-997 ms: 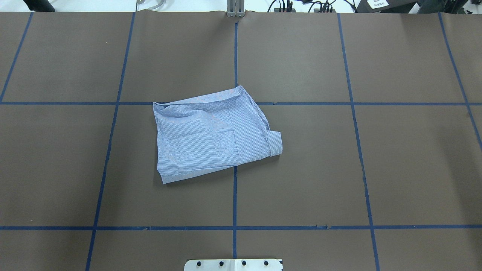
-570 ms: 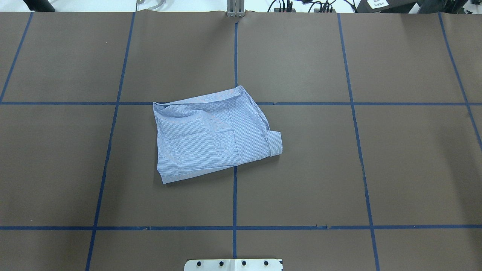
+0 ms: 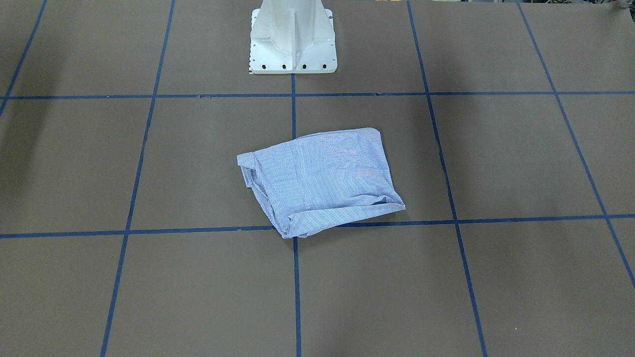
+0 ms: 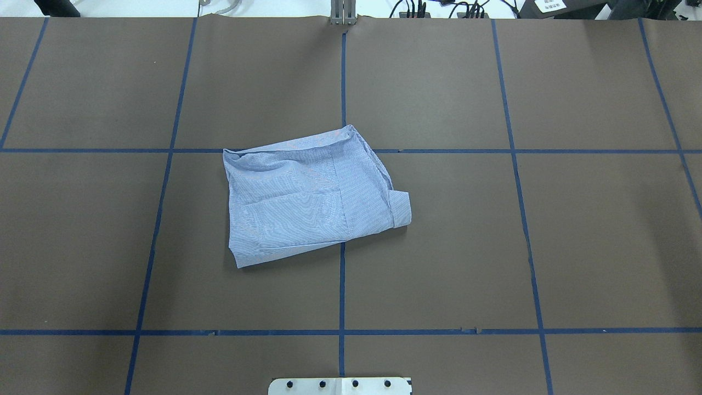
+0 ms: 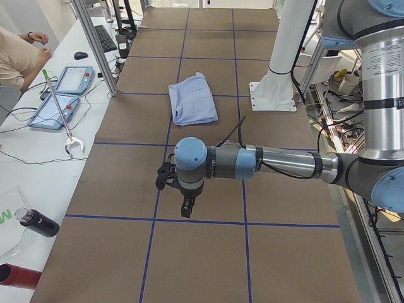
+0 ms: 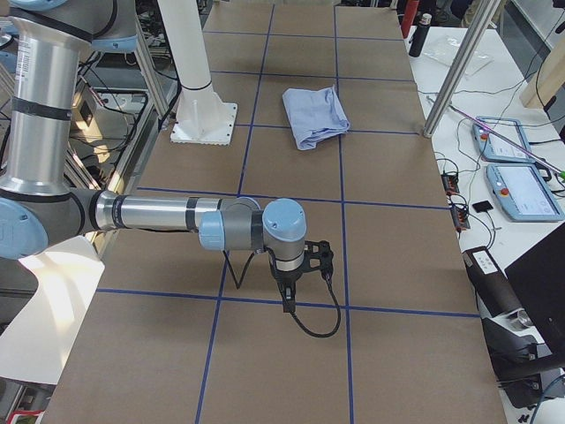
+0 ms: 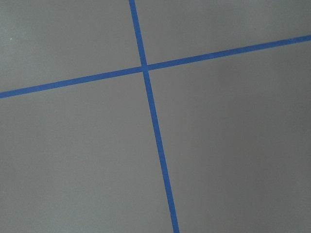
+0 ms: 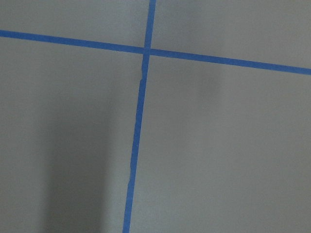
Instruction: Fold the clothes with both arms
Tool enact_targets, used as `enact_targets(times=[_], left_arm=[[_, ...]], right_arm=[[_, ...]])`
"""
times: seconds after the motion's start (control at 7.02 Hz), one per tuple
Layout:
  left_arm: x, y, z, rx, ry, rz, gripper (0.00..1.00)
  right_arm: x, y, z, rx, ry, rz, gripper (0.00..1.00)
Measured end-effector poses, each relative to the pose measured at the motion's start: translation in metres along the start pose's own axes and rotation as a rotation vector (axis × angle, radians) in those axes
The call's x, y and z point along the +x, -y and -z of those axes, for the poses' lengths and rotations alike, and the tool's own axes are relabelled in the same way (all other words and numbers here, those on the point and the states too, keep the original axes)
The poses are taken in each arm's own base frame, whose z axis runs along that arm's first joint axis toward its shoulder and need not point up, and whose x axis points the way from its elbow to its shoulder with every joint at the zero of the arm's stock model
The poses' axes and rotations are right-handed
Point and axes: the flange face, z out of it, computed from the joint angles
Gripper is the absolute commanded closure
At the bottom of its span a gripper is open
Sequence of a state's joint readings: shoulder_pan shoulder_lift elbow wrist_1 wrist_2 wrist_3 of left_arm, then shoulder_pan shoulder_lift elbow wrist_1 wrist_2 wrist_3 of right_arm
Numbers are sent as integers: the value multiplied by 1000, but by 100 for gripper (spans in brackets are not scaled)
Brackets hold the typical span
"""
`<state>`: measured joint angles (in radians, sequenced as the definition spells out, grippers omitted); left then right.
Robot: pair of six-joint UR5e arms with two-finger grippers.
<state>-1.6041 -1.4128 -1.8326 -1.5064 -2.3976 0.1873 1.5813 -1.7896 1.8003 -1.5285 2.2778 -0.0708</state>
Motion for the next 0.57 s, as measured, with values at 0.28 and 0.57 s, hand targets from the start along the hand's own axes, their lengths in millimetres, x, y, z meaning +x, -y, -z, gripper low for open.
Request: enact_targets(times=[0.28, 0.57], left_arm=[[-1, -1, 0, -1, 0, 2, 0], [-2, -4, -3, -6, -2, 4, 0]], right_arm=[[-1, 0, 2, 5, -3, 5, 0], [-2, 0, 3, 6, -4, 7, 0]])
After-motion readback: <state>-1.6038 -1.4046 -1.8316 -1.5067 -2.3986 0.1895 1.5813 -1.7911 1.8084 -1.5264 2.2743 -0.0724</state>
